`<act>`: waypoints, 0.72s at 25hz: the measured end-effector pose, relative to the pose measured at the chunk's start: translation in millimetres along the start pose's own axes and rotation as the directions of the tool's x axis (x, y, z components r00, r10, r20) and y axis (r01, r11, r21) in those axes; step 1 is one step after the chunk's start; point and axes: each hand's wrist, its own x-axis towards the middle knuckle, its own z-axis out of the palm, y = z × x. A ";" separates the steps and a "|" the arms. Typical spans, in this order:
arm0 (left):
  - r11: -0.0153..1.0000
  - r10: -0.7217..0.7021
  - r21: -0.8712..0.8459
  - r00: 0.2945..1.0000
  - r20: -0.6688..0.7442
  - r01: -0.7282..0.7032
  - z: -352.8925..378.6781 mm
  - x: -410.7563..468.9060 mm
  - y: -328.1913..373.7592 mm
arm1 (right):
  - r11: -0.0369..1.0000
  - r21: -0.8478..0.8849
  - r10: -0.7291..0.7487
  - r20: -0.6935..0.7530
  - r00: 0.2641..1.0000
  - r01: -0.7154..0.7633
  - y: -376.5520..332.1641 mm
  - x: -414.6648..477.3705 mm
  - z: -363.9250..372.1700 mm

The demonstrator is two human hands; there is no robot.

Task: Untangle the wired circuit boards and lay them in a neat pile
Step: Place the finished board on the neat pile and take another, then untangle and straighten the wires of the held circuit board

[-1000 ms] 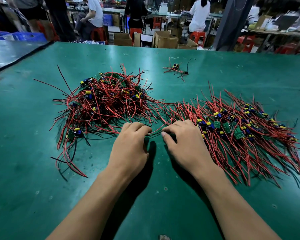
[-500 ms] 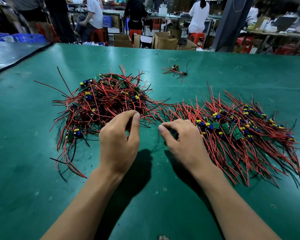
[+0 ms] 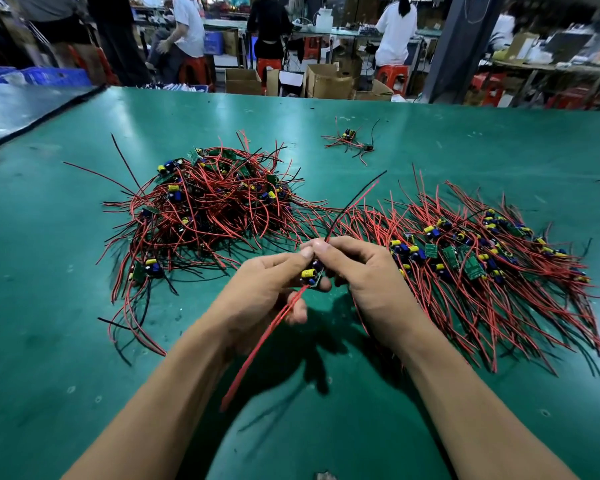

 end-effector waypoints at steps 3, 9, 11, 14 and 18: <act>0.997 -0.045 -0.065 0.997 0.065 0.049 -1.9 2.5 -3.2 | 0.995 0.064 0.082 -0.028 0.996 -0.080 -1.6 0.2 -1.9; 0.996 -0.033 0.087 0.997 0.066 0.027 -5.9 3.0 -12.6 | 0.982 -0.002 0.188 -0.032 0.982 -0.188 3.8 -0.1 -3.5; 0.993 -0.013 0.114 1.000 -0.001 0.013 -2.0 6.8 -16.4 | 0.981 -0.011 0.194 -0.052 0.980 -0.195 5.7 0.0 -3.3; 0.995 0.008 0.105 0.999 -0.052 -0.003 2.2 9.9 -19.9 | 0.984 -0.099 0.133 -0.122 0.984 -0.145 8.6 1.9 -4.8; 0.998 -0.004 0.056 1.000 -0.025 0.005 1.4 8.3 -21.7 | 0.977 -0.175 0.125 -0.008 0.992 -0.124 12.2 0.5 -4.4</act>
